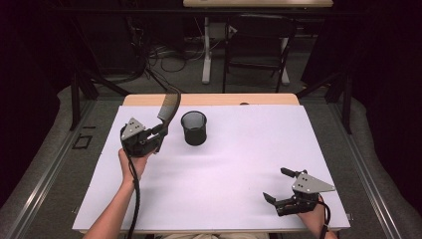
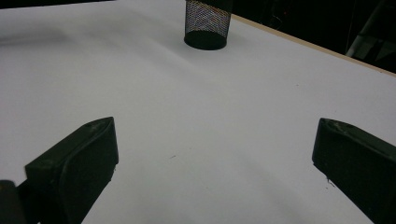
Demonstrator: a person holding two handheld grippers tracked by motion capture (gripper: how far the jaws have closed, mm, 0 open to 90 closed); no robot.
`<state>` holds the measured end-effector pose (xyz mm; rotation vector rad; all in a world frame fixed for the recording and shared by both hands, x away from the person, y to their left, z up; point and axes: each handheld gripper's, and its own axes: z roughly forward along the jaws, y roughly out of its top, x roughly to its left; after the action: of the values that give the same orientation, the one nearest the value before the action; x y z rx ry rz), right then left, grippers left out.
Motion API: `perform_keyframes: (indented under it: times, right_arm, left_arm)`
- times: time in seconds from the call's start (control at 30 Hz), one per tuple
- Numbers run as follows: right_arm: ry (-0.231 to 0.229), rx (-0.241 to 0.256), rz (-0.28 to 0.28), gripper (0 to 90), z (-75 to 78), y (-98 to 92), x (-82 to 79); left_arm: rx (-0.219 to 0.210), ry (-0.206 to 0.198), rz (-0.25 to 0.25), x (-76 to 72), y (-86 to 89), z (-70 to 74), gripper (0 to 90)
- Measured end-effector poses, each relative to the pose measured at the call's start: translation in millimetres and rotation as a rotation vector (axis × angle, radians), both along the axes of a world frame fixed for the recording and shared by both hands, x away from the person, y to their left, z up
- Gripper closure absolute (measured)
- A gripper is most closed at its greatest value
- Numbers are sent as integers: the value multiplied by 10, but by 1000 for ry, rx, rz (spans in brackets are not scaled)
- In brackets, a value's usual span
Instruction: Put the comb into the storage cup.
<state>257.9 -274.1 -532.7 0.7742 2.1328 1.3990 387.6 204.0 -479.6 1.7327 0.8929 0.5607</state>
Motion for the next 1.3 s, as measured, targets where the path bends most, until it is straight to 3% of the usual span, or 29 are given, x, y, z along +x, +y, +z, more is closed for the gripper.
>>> perform_keyframes:
  times: [0.7, 1.3]
  right_arm:
    - [4, -4, 0, 0, 1, -2, 2]
    - [4, -4, -1, 0, 2, -4, -1]
  left_arm:
    - [-25, -9, -24, 111, -138, 108, 723]
    - [-75, -30, -38, 233, -254, 237, 723]
